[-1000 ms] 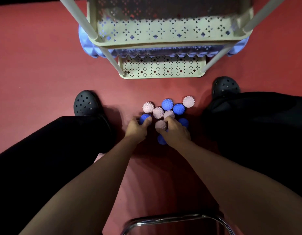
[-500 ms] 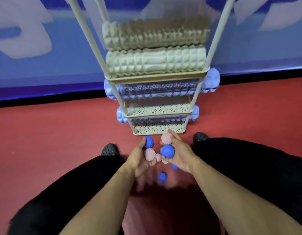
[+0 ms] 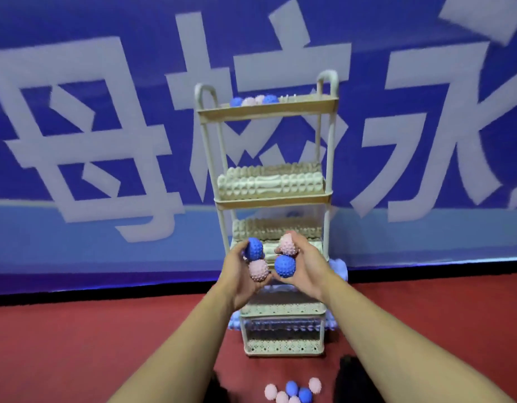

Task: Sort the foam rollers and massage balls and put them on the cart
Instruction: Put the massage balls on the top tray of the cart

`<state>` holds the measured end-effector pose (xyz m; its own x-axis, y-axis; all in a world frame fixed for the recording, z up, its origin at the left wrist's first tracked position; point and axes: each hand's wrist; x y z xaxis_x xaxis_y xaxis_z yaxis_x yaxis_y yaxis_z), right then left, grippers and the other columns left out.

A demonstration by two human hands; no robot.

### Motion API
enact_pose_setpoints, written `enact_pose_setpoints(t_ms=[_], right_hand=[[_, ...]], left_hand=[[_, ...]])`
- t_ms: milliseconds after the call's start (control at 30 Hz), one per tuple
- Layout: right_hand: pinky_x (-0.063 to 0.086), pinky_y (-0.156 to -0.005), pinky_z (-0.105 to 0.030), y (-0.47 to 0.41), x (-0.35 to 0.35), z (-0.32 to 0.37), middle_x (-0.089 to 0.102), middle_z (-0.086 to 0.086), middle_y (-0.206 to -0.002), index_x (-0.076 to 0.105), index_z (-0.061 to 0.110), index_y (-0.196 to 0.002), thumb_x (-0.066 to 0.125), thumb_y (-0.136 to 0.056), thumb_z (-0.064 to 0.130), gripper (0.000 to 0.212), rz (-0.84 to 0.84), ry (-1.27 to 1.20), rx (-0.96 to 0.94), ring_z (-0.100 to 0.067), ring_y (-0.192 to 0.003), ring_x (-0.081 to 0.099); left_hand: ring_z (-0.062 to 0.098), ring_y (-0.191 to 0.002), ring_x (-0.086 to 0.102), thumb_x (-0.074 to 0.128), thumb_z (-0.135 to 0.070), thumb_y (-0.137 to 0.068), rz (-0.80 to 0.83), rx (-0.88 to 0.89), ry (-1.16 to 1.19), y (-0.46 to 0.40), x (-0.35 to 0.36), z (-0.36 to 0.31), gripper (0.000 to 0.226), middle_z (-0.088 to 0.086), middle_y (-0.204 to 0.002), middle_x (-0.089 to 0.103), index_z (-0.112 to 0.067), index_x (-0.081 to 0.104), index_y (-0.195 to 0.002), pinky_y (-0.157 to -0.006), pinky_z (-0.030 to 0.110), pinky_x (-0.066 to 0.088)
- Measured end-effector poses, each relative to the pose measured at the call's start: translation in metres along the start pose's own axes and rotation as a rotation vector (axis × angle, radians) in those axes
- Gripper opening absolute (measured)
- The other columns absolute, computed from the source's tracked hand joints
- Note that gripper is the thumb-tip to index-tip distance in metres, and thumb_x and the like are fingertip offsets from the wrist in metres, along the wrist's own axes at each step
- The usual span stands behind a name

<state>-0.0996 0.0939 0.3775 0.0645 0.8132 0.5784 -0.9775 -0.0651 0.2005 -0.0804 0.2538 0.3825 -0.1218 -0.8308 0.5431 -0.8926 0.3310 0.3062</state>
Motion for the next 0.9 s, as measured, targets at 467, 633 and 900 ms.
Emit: enact_pose_setpoints(t_ms=[467,633,900], right_hand=[[0.045,-0.07,-0.03,0.009,0.126,0.231,0.066,0.0,-0.09,0.056,0.016,-0.115,0.052,-0.101,0.044,0.031,-0.003,0.956,-0.69,-0.012,-0.073,0.056],[0.048,-0.069,-0.031,-0.027,0.141,0.292,0.055,-0.004,-0.107,0.049,0.033,-0.122,0.045,-0.095,0.062,0.039,-0.17,1.461,-0.817,-0.017,-0.091,0.058],[0.049,-0.085,-0.038,-0.088,0.145,0.339,0.052,-0.007,-0.116,0.05,0.034,-0.126,0.044,-0.096,0.058,0.039,-0.135,1.812,-0.655,-0.021,-0.098,0.056]], left_hand=[[0.012,-0.067,0.044,0.049,-0.043,-0.103,0.013,0.727,-0.64,0.021,0.133,-0.204,0.019,-0.004,-0.084,0.056,-0.024,0.053,-0.105,-0.063,0.028,0.039],[0.012,-0.076,0.054,0.048,-0.051,-0.099,-0.104,0.9,-1.005,-0.006,0.153,-0.261,0.032,-0.005,-0.091,0.061,-0.022,0.055,-0.109,-0.068,0.031,0.043],[0.015,-0.08,0.063,0.039,-0.068,-0.095,-0.267,0.89,-1.615,-0.079,0.183,-0.314,0.051,0.003,-0.098,0.068,-0.02,0.052,-0.108,-0.064,0.032,0.048]])
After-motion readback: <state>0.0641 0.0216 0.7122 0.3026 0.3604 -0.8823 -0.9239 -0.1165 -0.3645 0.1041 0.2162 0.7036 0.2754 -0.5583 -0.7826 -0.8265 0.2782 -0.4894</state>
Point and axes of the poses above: each hand's wrist, its own y-axis away from the middle knuckle, its own x-axis out of the palm, z = x × y
